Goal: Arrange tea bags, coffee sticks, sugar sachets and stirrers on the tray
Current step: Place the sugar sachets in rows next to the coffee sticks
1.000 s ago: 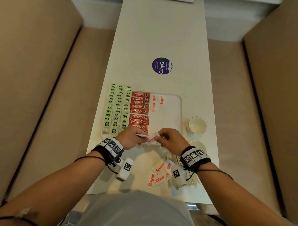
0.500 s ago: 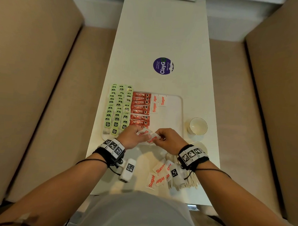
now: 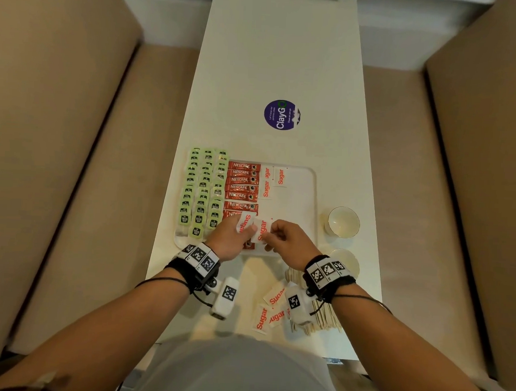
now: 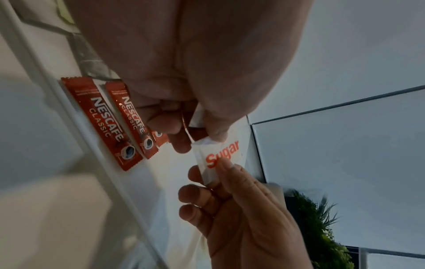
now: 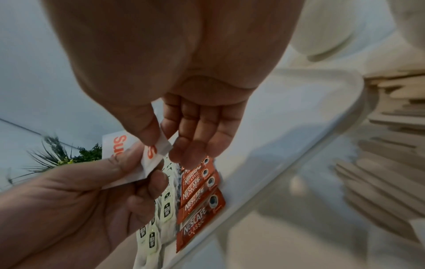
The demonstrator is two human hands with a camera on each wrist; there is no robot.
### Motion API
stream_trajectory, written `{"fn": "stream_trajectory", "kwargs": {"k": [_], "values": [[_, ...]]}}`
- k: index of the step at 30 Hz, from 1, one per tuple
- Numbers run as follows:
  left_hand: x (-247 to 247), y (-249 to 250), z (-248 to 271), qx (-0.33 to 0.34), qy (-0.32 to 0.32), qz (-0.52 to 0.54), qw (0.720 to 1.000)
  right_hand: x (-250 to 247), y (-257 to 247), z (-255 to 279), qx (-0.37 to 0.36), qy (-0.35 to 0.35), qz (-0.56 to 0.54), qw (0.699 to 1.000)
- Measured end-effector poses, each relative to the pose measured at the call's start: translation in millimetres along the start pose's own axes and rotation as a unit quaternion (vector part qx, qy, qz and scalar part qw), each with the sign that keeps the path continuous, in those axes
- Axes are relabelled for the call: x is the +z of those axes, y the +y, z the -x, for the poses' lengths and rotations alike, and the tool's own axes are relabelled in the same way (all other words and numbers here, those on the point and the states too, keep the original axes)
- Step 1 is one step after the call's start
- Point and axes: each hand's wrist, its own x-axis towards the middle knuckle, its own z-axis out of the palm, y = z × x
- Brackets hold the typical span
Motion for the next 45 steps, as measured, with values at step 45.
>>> {"fn": "stream_trajectory", "kwargs": {"k": [45], "values": [[6.7,38.7,-126.3,-0.063,-0.022,0.007,0.998,-53.1,15.5,-129.4,0.150,0.174,0.153,0.961]]}}
